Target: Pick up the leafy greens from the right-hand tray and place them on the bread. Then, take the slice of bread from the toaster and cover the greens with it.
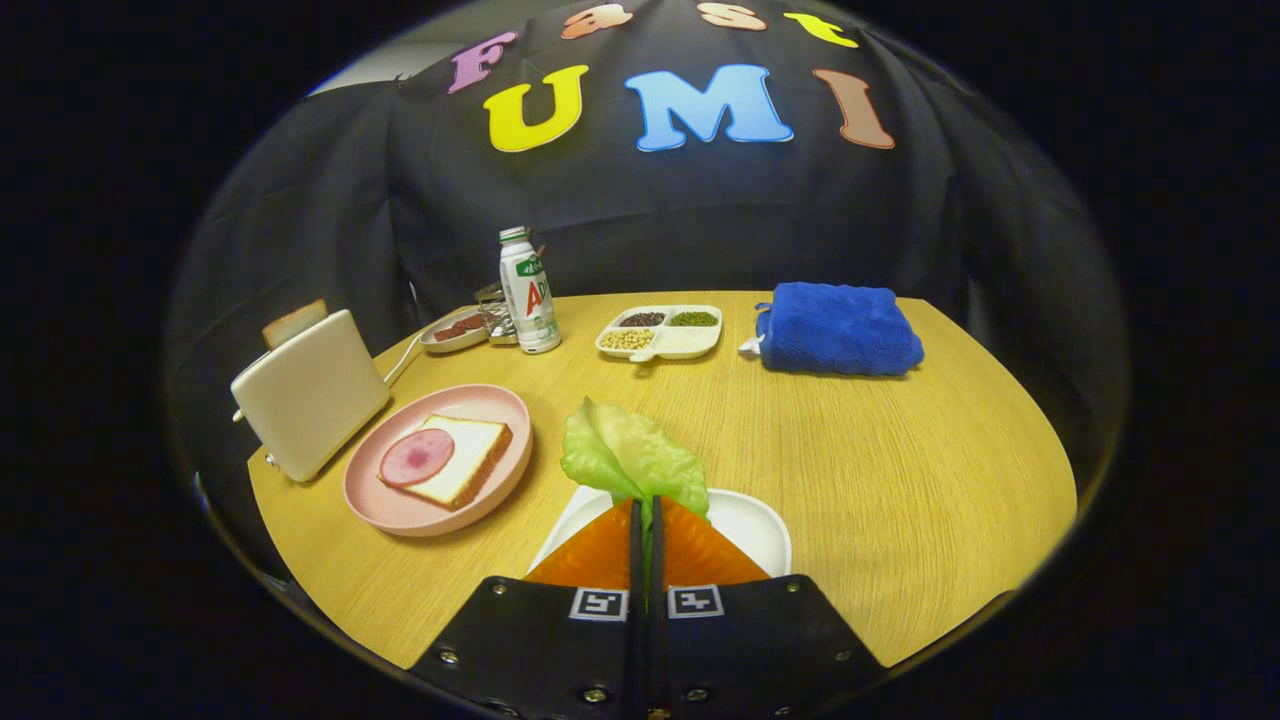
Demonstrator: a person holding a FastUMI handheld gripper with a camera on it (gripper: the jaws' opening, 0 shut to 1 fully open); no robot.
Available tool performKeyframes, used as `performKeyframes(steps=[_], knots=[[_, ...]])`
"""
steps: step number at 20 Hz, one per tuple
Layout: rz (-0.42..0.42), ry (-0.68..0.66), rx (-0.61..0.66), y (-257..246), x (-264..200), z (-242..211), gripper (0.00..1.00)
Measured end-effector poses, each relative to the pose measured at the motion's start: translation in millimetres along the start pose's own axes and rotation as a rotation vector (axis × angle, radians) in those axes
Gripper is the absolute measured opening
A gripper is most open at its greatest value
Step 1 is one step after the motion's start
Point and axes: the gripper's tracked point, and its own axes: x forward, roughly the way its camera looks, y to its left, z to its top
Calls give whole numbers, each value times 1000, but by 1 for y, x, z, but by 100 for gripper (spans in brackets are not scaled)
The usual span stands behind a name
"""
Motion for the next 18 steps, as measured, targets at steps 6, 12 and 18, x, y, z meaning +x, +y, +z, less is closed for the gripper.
performKeyframes(steps=[6, 12, 18], knots=[[87, -59, -66, 70, 4, 37, 0], [152, -43, -91, 131, 39, 42, 1], [164, 3, -105, 163, 67, 30, 0]])
